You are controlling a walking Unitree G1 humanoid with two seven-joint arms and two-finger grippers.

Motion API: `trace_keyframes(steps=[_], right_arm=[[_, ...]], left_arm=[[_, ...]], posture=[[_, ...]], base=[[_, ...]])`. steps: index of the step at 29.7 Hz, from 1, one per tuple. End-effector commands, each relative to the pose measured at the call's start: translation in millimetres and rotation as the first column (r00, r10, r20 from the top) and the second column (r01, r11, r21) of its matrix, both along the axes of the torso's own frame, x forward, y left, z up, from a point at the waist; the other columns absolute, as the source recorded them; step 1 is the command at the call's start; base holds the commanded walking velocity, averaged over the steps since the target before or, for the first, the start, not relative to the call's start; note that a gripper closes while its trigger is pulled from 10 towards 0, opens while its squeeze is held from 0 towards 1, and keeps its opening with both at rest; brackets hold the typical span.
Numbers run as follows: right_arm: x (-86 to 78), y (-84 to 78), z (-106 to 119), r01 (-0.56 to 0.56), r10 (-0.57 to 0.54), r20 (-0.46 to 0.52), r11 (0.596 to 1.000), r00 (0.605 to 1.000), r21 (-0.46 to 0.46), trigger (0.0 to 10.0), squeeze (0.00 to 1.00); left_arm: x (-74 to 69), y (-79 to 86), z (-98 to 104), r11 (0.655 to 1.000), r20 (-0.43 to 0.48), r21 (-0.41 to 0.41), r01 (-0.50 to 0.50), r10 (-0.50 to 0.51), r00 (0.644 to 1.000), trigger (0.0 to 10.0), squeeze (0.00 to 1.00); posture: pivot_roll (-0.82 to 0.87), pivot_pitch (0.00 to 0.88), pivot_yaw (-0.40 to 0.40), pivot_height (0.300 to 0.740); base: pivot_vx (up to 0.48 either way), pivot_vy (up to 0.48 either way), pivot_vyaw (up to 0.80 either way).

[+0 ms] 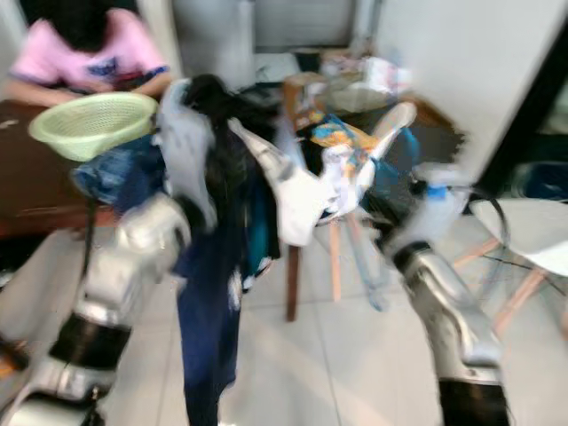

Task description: Hang hanger

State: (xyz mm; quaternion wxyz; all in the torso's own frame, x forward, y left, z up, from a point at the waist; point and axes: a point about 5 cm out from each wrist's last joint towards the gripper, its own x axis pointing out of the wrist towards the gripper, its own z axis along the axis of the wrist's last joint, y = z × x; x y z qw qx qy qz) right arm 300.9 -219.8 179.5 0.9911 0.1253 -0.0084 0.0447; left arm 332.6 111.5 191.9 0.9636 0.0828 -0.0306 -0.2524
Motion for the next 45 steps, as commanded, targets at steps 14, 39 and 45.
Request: trace_keyframes(steps=[14, 39, 45], right_arm=[[-23.8, -3.0, -16, 0.087, -0.089, -0.038, 0.995, 0.995, -0.055, 10.0, 0.0], [-87.3, -34.7, -93, 0.202, -0.184, -0.282, 0.979, 0.941, 0.034, 10.0, 0.0], [-78.5, -37.5, -116, 0.192, -0.163, -0.336, 0.98, 0.928, 0.053, 10.0, 0.0]], left_arm=[[-27.0, -17.6, -32, 0.982, -0.085, 0.093, 0.162, -0.155, 0.984, 10.0, 0.0], [-57.7, 46.5, -105, 0.972, -0.313, -0.051, -0.229, 0.202, 0.928, 10.0, 0.0], [-51.3, 50.4, -127, 0.972, -0.342, -0.02, -0.234, 0.214, 0.915, 10.0, 0.0]], posture=[[0.01, 0.073, -0.02, 0.74], [-0.01, 0.016, -0.013, 0.74], [-0.01, 0.0, -0.008, 0.74]], base=[[0.0, 0.0, -0.8], [0.0, 0.0, -0.8], [0.0, 0.0, -0.8]])
